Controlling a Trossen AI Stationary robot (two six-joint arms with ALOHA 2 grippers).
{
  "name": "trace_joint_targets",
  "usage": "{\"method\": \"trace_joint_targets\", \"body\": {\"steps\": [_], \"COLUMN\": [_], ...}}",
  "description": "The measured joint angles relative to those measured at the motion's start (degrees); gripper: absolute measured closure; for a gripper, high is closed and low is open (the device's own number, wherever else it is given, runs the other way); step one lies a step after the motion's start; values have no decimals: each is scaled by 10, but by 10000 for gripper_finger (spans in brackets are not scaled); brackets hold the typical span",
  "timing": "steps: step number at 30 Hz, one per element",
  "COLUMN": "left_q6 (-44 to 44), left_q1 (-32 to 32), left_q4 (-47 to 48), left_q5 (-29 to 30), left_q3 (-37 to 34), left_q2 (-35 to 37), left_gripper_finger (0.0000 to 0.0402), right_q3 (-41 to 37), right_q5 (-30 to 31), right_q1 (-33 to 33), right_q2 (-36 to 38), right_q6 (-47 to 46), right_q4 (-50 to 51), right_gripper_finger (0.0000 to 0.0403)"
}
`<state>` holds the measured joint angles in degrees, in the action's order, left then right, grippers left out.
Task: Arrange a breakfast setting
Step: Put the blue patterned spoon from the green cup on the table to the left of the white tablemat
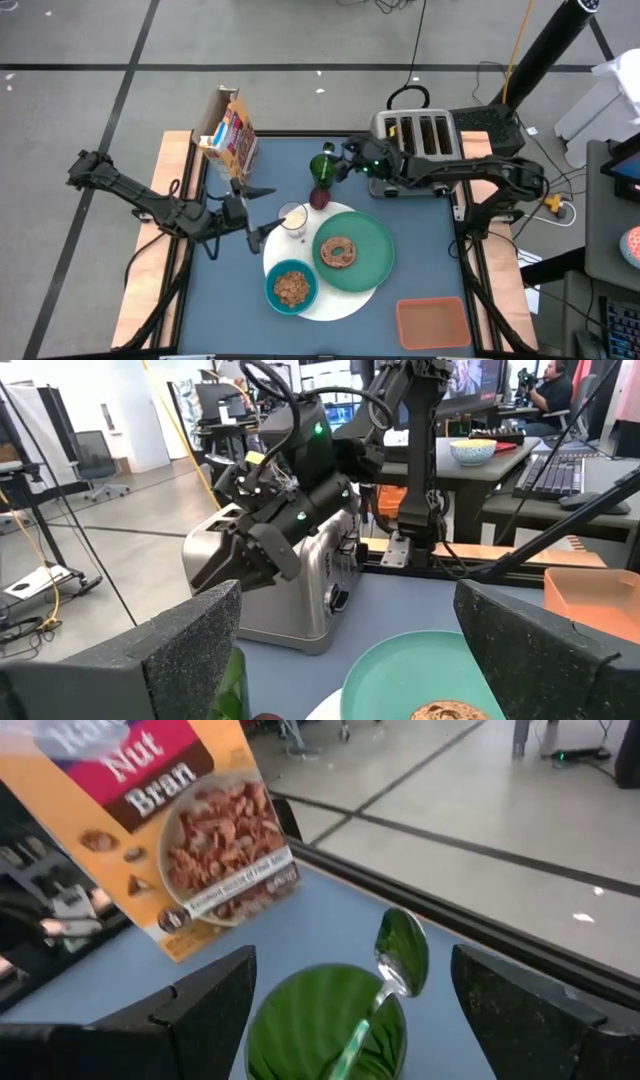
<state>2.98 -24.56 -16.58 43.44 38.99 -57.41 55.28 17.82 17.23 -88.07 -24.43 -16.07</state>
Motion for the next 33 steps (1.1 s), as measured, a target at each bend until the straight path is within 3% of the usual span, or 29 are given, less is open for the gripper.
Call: {"method": "trace_joint_targets", "body": {"steps": [7, 14, 22, 33], "left_q6": [3, -1, -2, -1], "left_q1": [20, 40, 48, 48], "left_q4": [0, -1, 0, 1], "left_q5": [0, 0, 0, 0], "left_q3": [0, 0, 0, 0], "left_q2": [0, 0, 0, 0], "left_gripper_finger": [30, 30, 30, 30], "right_q3": [65, 80, 80, 80], "right_q5": [33, 29, -2, -16], "right_q1": [1, 20, 26, 26], "right_q2": [-9, -9, -45, -111], "right_q6": [0, -27, -36, -35], "right_q4": [124, 166, 160, 78], "right_gripper_finger": [78, 78, 78, 78]}}
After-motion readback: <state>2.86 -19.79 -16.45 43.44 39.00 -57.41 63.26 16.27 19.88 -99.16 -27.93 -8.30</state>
